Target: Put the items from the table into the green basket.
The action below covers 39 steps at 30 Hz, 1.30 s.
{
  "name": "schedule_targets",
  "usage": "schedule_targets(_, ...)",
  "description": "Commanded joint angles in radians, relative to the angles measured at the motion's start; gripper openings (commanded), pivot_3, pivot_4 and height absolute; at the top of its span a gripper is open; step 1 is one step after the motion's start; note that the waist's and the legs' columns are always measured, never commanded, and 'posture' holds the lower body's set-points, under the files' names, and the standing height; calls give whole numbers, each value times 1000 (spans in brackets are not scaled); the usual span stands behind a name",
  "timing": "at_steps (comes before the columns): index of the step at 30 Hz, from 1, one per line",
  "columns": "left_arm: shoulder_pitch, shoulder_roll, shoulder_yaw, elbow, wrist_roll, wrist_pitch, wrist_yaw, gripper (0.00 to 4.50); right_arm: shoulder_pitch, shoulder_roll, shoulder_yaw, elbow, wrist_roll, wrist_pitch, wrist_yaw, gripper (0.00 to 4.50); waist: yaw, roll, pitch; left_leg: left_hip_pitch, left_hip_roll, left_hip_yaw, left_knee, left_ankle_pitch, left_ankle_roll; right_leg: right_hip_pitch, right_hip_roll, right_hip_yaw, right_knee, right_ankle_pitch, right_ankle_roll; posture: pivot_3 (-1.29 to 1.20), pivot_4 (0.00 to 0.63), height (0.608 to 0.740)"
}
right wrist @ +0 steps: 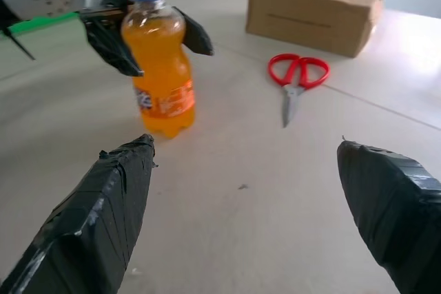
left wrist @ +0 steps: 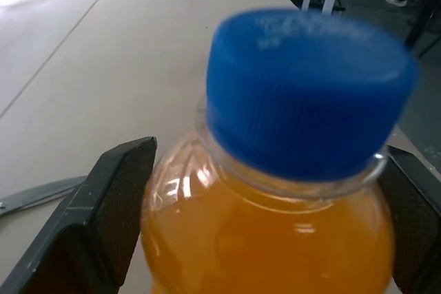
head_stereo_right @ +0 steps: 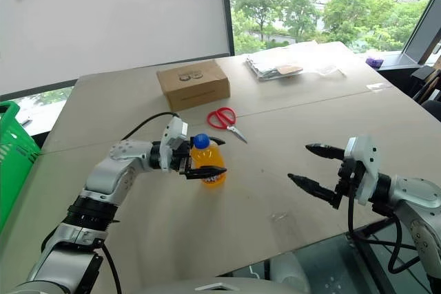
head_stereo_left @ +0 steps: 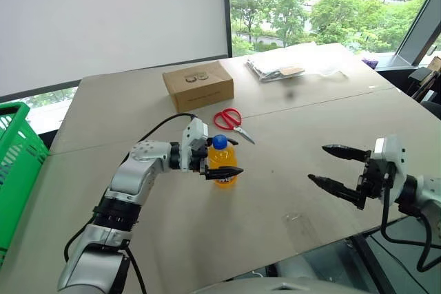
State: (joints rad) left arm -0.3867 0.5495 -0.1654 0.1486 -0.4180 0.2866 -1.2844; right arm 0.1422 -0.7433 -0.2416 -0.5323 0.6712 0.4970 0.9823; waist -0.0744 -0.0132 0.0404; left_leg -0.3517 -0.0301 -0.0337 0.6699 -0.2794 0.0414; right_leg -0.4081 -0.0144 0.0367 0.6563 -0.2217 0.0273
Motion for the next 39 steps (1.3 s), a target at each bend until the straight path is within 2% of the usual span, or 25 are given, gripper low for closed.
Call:
schedule_targets(1, -17, -29, -3, 37, 23, -35, 3, 4456, -36, -15, -6, -23, 55, -4, 39, 4500, 2, 0, 0, 0, 0, 0, 0, 0, 0, 0, 0, 0, 0, 0, 0, -142, 0, 740)
schedule_targets(5, -27, -79, 4, 75, 48, -65, 30, 4456, -75, -15, -3, -20, 113, 16, 63, 4500, 4, -1, 0, 1, 0, 2, 0, 0, 0, 0, 0, 3, 0, 0, 0, -133, 0, 740)
schedule_targets(11, -9, -107, 17, 74, 52, -75, 50, 4456, -87, -32, 2, -24, 158, 39, 97, 4500, 7, -2, 1, 1, 0, 2, 0, 0, 1, 0, -2, 3, -1, 1, 1, -121, 0, 740)
schedule_targets(20, 19, -94, 50, 36, 47, -73, 76, 4456, -125, -40, 32, 13, 131, 29, 113, 4500, 9, -2, 1, 0, 0, 2, 0, -1, 1, 0, -3, 3, -1, 1, 2, -87, 0, 740)
schedule_targets(23, 25, -80, 79, -4, 14, -18, 92, 4456, -145, -33, 44, 23, 133, 30, 114, 4500, 14, -3, 1, 0, 0, 2, 0, -1, 1, 0, -3, 3, -1, 1, 2, -73, 0, 740)
schedule_targets(26, 41, -65, 102, -43, -13, 29, 99, 3641, -165, -27, 67, 44, 123, 24, 125, 4500, 21, -3, 2, 0, 0, 1, 0, -1, 1, 0, -3, 3, -1, 1, 2, -40, 0, 740)
schedule_targets(27, 52, -59, 102, -58, -18, 35, 96, 3190, -173, -26, 77, 52, 119, 22, 131, 4500, 22, -3, 2, 0, 0, 1, 0, -1, 1, 0, -3, 3, -1, 1, 2, -33, 0, 740)
schedule_targets(28, 59, -58, 103, -69, -18, 38, 99, 2999, -183, -24, 86, 59, 116, 20, 136, 4500, 24, -3, 2, 0, 0, 1, 0, -1, 1, 0, -3, 3, -1, 1, 2, -33, 0, 740)
schedule_targets(35, 88, -72, 138, -119, -18, 39, 184, 2999, -254, -9, 131, 112, 89, 2, 161, 4500, 49, -4, 3, 0, 1, 1, 0, -1, 1, -1, -4, 3, -2, 1, 1, 6, 0, 740)
schedule_targets(39, 60, -70, 280, -165, -29, 27, 365, 2999, -315, 15, 144, 114, 111, 17, 148, 4500, 60, -6, 4, -2, 1, 1, 0, -1, 1, -3, -4, 3, -1, 1, 1, 25, 0, 740)
